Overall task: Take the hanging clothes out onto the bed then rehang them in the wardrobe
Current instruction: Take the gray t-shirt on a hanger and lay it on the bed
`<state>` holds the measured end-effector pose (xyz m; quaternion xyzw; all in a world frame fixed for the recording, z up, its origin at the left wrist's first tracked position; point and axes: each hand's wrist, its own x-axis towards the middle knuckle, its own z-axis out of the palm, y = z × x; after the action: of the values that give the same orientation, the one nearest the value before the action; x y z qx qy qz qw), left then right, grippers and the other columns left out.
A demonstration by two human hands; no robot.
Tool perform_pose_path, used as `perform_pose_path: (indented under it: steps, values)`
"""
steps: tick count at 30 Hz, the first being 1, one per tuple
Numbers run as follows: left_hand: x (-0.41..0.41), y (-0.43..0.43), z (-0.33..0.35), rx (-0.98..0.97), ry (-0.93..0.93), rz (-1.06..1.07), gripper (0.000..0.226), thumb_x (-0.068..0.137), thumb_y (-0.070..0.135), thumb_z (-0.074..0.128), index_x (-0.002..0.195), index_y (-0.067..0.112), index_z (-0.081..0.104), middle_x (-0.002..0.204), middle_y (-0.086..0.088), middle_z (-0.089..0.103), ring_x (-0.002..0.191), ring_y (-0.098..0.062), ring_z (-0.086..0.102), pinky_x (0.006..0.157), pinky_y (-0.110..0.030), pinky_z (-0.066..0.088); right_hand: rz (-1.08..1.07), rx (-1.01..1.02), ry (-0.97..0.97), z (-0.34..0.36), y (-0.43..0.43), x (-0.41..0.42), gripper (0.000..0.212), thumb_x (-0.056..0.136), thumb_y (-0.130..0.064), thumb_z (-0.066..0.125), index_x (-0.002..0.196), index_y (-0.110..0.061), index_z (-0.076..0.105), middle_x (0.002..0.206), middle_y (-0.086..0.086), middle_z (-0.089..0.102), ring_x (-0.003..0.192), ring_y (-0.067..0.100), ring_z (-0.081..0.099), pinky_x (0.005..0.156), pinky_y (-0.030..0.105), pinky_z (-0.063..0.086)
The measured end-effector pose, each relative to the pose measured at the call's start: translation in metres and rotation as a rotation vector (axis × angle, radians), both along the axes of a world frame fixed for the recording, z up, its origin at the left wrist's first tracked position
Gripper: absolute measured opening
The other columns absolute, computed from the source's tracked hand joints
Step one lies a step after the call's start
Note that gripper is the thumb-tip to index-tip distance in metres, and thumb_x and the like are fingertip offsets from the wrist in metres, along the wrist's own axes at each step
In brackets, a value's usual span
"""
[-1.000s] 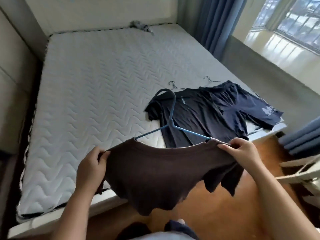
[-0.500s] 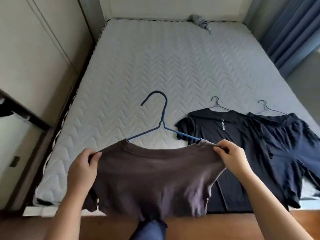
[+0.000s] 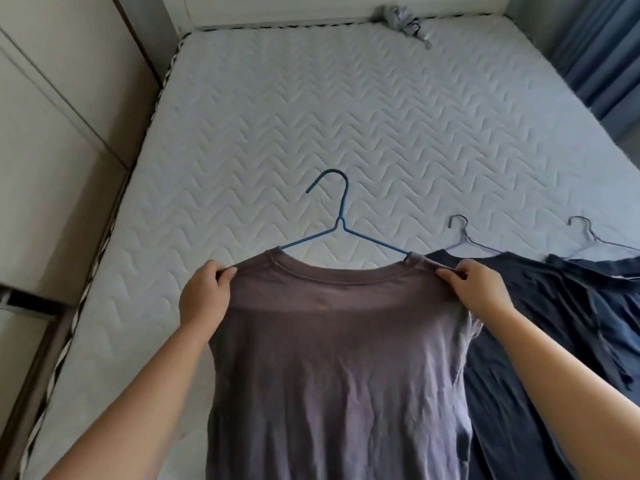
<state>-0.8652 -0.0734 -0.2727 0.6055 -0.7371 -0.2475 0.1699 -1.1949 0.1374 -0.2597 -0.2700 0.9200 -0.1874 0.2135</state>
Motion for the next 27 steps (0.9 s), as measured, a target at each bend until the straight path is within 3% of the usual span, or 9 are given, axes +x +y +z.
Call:
perform_pose_path:
  steps: [4,12,16,21,27]
  values:
    - [-0.037,-0.056,-0.066,0.037,-0.072,0.015,0.025,0.092,0.028,0.048,0.085,0.005,0.054,0.087,-0.014,0.061,0.078,-0.029,0.051,0.067,-0.033,0.035,0.031,0.032,-0.030,-0.070,-0.056,-0.038,0.027,0.090,-0.030,0.054,0.080,-0.005,0.050,0.079,0.010,0.052,0.090,0.034,0.055,0.065,0.031,0.028]
    - [-0.067,-0.122,-0.221,0.140,-0.137,0.036,0.024,0.091,0.025,0.052,0.086,0.002,0.057,0.095,-0.021,0.064,0.090,-0.038,0.057,0.073,-0.037,0.039,0.101,0.157,-0.094,-0.219,-0.117,-0.080,0.016,0.093,-0.021,0.048,0.082,-0.009,0.049,0.081,0.011,0.055,0.086,0.030,0.054,0.066,0.032,0.034]
    - [-0.073,-0.129,-0.280,0.173,-0.214,0.048,0.022,0.090,0.025,0.052,0.085,0.004,0.059,0.096,-0.020,0.065,0.090,-0.037,0.058,0.075,-0.038,0.042,-0.003,0.132,-0.136,-0.270,-0.121,-0.076,0.014,0.090,-0.026,0.054,0.084,-0.013,0.057,0.084,0.005,0.055,0.093,0.031,0.057,0.068,0.031,0.036]
    - [-0.069,-0.124,-0.297,0.009,-0.177,0.053,0.015,0.086,0.017,0.058,0.081,0.004,0.061,0.087,-0.018,0.066,0.083,-0.039,0.059,0.069,-0.038,0.042,-0.109,-0.007,-0.016,-0.281,-0.119,-0.070,0.012,0.086,-0.032,0.059,0.080,-0.021,0.057,0.087,-0.001,0.054,0.080,0.019,0.050,0.068,0.030,0.034]
    - [-0.068,-0.126,-0.284,0.138,-0.183,0.022,0.019,0.088,0.019,0.057,0.094,0.002,0.057,0.099,-0.019,0.065,0.095,-0.040,0.059,0.077,-0.041,0.042,-0.143,0.025,-0.033,-0.277,-0.122,-0.067,0.016,0.086,-0.026,0.060,0.090,-0.012,0.062,0.101,0.010,0.061,0.096,0.030,0.057,0.070,0.031,0.036]
